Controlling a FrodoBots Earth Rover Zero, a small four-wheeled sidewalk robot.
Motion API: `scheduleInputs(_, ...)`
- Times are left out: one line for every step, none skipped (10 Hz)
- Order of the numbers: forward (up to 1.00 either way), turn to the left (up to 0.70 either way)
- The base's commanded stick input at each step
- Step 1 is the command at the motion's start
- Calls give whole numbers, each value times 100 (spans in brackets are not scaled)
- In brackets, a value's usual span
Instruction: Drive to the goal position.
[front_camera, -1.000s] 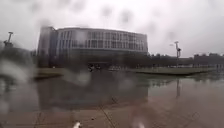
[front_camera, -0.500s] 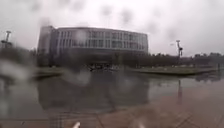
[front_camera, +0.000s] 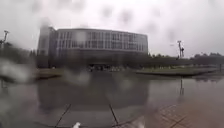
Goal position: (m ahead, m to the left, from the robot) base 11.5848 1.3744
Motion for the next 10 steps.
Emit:
scheduleInputs(70, 1)
scheduleInputs(70, 1)
scheduleInputs(70, 1)
scheduleInputs(70, 1)
scheduleInputs(70, 1)
scheduleInputs(70, 1)
scheduleInputs(70, 1)
scheduleInputs(70, 1)
scheduleInputs(70, 1)
scheduleInputs(70, 1)
